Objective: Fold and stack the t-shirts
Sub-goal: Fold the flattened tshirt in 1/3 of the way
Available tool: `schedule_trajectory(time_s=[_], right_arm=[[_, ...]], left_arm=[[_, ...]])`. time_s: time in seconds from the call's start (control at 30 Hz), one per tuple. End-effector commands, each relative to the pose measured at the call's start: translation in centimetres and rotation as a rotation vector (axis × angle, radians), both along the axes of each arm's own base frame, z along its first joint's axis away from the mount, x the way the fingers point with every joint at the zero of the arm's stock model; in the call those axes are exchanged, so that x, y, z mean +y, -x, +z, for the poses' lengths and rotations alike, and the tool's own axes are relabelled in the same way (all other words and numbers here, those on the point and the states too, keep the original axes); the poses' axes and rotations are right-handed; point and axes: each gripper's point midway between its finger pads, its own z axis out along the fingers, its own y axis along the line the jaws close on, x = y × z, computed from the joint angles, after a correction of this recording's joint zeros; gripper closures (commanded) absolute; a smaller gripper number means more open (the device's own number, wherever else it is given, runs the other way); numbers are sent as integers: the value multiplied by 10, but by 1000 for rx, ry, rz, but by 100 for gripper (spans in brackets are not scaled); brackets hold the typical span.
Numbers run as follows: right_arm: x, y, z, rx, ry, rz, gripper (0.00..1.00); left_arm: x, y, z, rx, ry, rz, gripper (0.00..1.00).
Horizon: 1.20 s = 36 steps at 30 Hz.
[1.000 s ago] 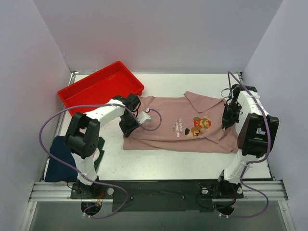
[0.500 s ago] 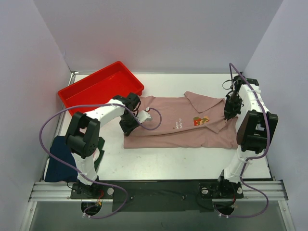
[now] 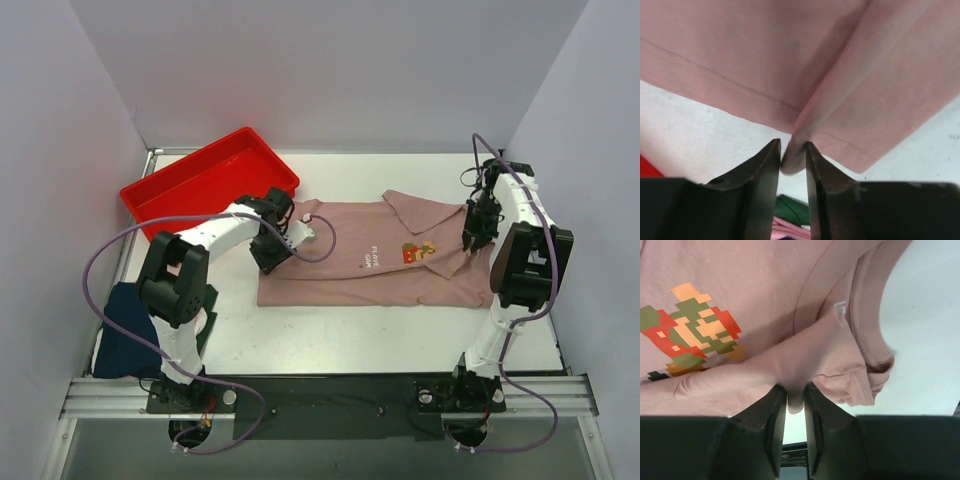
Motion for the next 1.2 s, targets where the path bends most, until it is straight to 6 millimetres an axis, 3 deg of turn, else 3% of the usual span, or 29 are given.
schedule_trajectory(time_s=[0.0, 0.13, 0.2, 0.27, 0.3, 0.33, 0.37, 0.4, 0.43, 0.47, 0.5, 0.53, 0.57, 0.7, 0.77, 0.87, 1.07, 1.13, 1.17], right_arm=[[5, -16, 6, -23, -57, -9, 76], [10, -43, 15, -101, -101, -33, 49], [-2, -48, 37, -169, -67, -87, 44], [-21, -37, 54, -213, -49, -221, 43], [-33, -22, 46, -204, -66, -346, 43], [-37, -15, 57, -250, -71, -407, 43], [-44, 6, 40, -225, -85, -511, 43], [-49, 15, 50, -278, -78, -549, 43], [-52, 36, 29, -239, -67, -613, 41], [-54, 49, 31, -253, -48, -639, 39], [-58, 66, 16, -219, -31, -690, 39], [-57, 76, 13, -220, -28, -715, 38], [-56, 89, 1, -194, -39, -765, 38], [-53, 115, -26, -161, -42, -857, 38], [-47, 115, -35, -168, -76, -868, 41], [-40, 117, -49, -137, -109, -897, 41], [-53, 131, -69, -96, -72, -978, 47], [-56, 133, -75, -88, -85, -1010, 58], [-57, 133, -77, -83, -88, -1014, 69]], left_arm=[[-6, -52, 26, -212, 50, 149, 61], [7, -99, 47, -397, 98, 339, 55], [31, -117, 63, -450, 133, 464, 55], [39, -123, 86, -499, 178, 506, 53], [35, -119, 88, -487, 203, 484, 53], [32, -112, 97, -488, 217, 431, 53], [21, -100, 92, -441, 259, 355, 53], [10, -87, 99, -421, 294, 291, 53], [-1, -71, 94, -376, 318, 204, 53], [-13, -51, 91, -319, 343, 136, 53], [-16, -36, 81, -276, 323, 50, 53], [-23, -13, 74, -208, 312, -18, 53], [-20, 6, 63, -151, 277, -92, 53], [-29, 46, 39, -84, 223, -276, 45], [-31, 51, 31, -76, 222, -308, 39], [-28, 52, 16, -84, 202, -328, 36], [-17, 45, -9, -165, 135, -332, 36], [-12, 39, -16, -203, 110, -314, 37], [-12, 33, -17, -236, 106, -305, 40]])
